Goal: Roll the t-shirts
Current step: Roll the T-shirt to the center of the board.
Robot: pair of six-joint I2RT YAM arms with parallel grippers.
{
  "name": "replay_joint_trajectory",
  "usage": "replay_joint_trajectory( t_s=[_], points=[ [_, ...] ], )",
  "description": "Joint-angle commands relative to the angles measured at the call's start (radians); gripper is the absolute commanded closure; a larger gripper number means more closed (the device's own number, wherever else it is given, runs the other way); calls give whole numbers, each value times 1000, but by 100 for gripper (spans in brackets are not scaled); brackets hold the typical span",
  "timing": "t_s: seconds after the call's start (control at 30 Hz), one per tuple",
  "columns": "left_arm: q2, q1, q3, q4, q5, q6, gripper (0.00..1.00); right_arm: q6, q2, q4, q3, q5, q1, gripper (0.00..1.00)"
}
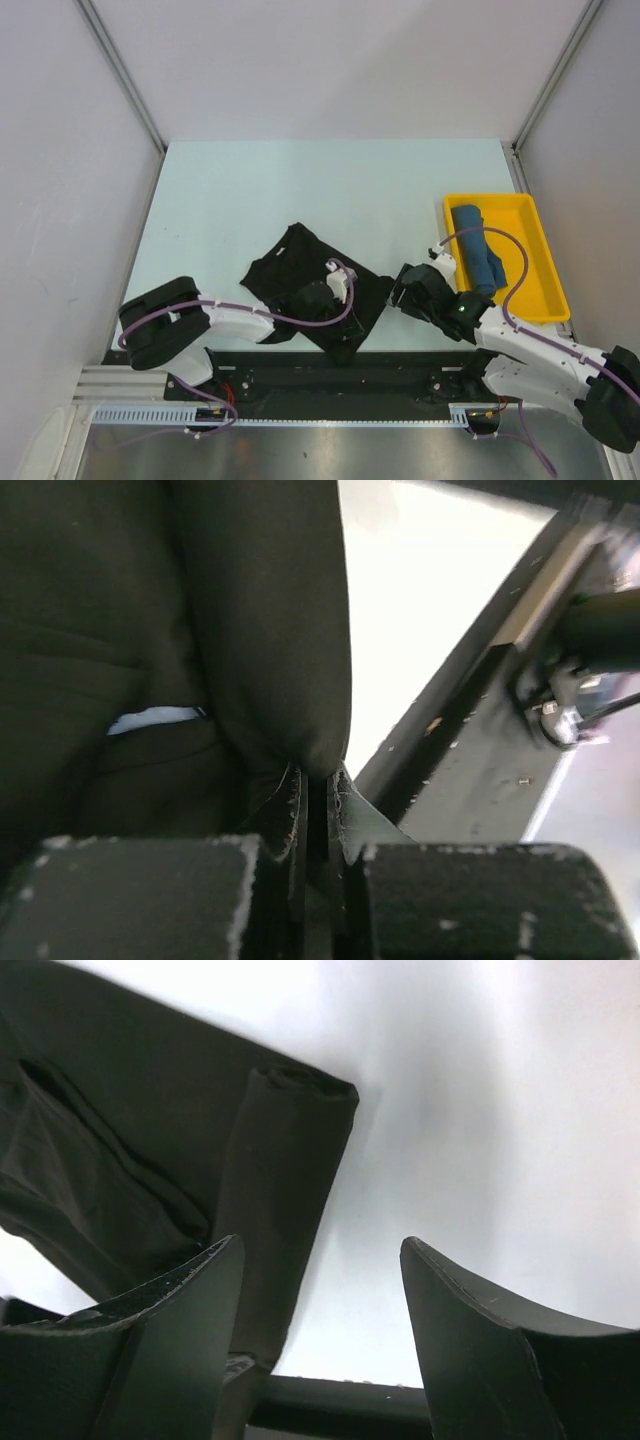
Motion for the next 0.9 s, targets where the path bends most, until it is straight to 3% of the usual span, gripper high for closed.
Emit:
replay_joint_trajectory(
  t_s=[0.0, 0.13, 0.37, 0.53, 0.57, 0.67, 0.87],
  points=[
    [-7, 101, -59, 195, 184, -102, 92, 21, 73, 81, -2, 28, 19, 31],
    [35, 166, -84, 249, 293, -148, 89, -3, 167, 186, -1, 3, 23, 30],
    [86, 204, -67, 209, 338, -148, 85, -6, 299, 287, 15, -9, 21, 27],
    [57, 216, -67, 177, 331, -137, 67, -5, 340, 300, 25, -8, 23, 27],
    [43, 216, -65, 149, 323, -129, 60, -5, 354, 298, 29, -6, 23, 26],
    [-24, 216, -45, 58, 300, -82, 53, -9, 394, 284, 47, -9, 23, 25],
    [-184, 206, 22, -185, 197, 21, 48, -5, 448, 263, 76, -14, 23, 23]
  ],
)
